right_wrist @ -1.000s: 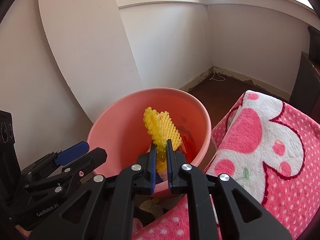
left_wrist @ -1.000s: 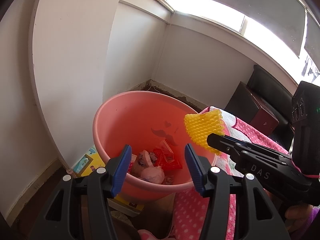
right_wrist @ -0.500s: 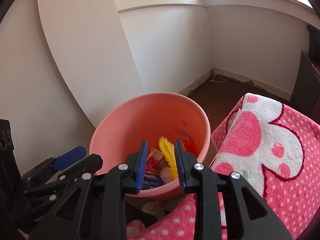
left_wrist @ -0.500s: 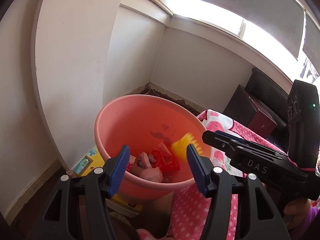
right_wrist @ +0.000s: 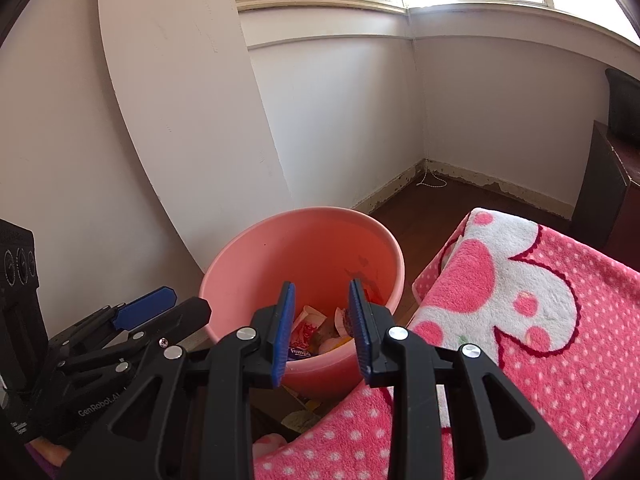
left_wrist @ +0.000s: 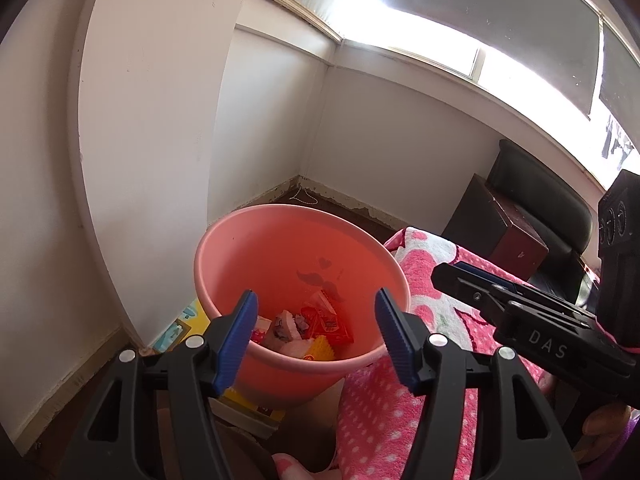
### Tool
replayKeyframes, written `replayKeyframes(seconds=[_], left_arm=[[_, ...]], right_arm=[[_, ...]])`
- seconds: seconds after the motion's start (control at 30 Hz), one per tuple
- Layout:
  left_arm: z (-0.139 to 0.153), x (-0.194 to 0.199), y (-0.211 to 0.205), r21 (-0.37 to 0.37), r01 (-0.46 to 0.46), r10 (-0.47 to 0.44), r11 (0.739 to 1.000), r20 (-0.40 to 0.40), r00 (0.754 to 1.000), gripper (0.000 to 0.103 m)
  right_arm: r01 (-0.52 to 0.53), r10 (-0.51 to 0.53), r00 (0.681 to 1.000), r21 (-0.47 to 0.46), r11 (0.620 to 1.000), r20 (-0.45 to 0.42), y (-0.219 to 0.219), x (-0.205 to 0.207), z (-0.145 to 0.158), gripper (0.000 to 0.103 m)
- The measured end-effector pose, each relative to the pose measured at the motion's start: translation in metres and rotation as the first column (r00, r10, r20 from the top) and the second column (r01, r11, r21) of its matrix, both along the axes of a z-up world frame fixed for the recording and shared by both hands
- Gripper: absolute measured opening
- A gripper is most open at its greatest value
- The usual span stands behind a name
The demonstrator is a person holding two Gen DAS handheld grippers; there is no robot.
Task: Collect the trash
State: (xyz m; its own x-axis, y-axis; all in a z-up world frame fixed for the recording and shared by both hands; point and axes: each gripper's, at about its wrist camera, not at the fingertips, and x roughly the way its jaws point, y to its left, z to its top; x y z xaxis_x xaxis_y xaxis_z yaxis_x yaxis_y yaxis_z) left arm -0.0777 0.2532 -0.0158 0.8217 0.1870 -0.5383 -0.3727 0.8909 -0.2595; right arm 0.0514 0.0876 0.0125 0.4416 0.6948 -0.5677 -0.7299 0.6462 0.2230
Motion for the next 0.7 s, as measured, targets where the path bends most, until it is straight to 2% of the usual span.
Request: replayKeyframes(seconds=[0.07, 0.13, 0.17, 0.4, 0.7], left_arm=[[0.004, -0.003, -0.002, 0.003, -0.001, 0.001, 1.000, 0.003, 1.000, 0.061], [0.007, -0.006, -0.005, 0.003, 0.001, -0.001, 1.000, 0.005, 1.000, 0.062], [0.009, -0.006, -0.007, 0.004, 0.003, -0.003, 1.000, 0.003, 1.000, 0.062], [0.020, -0.013, -0.023, 0.034, -0.004, 0.004, 0.999, -0.008, 1.000, 0.065], [0.025, -0.018, -0.040, 0.064, -0.031, 0.033, 0.997, -0.030, 0.999, 0.065]], right_arm=[[0.018, -0.018, 1.000, 0.012, 1.000, 0.015, -0.009, -0.006, 0.004, 0.029], [0.027, -0.028, 0.999, 0.018, 0.999, 0.032, -0.016, -0.012, 0.007, 0.043], [0.030, -0.031, 0.999, 0.021, 0.999, 0.041, -0.018, -0.015, 0.009, 0.045], [0.080, -0.081, 0.991, 0.011, 0.997, 0.107, -0.044, -0.034, 0.014, 0.045], [0.126, -0.125, 0.989, 0.000, 0.992, 0.085, -0.071, -0.046, 0.006, 0.045]])
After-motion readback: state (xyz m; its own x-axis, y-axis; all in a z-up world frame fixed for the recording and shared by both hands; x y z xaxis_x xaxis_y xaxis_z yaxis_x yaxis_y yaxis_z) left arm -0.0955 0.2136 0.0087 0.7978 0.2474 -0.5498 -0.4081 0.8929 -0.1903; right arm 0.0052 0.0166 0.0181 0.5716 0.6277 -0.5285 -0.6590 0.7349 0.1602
